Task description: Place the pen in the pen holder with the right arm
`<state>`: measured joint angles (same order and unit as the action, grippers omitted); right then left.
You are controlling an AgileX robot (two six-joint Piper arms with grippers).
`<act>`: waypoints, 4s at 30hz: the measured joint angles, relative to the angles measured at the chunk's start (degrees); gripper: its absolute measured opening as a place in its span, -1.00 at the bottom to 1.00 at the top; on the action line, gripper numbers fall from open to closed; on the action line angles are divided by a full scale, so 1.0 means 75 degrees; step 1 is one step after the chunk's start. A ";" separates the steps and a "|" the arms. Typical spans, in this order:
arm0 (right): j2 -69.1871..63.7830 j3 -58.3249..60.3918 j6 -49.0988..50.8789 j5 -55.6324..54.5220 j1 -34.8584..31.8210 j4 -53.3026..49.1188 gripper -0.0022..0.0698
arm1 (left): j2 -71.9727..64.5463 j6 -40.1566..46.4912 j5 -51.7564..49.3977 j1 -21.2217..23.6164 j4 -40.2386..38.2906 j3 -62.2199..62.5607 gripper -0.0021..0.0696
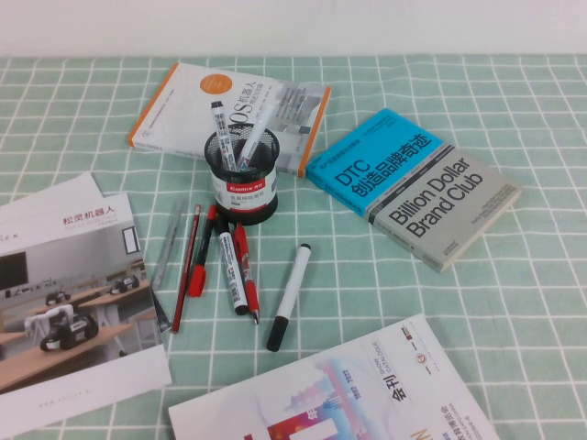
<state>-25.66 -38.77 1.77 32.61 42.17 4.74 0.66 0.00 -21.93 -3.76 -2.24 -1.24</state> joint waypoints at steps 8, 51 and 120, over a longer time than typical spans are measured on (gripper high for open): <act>0.1150 0.1959 0.0268 -0.1078 -0.0862 -0.0692 -0.99 | 0.0000 0.0000 0.0000 0.0000 0.0000 0.0000 -0.96; 0.3485 0.5359 -0.0811 -0.2732 -0.4614 0.0157 -0.99 | 0.0000 0.0000 0.0000 -0.0016 0.0000 0.0000 -0.96; 0.3485 0.5370 -0.0977 -0.1496 -0.4614 0.0491 -0.99 | 0.0000 0.0000 0.0000 -0.0016 0.0000 0.0000 -0.96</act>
<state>0.47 1.50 -5.57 21.38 7.57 8.42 0.66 0.00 -21.93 -3.88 -2.24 -1.24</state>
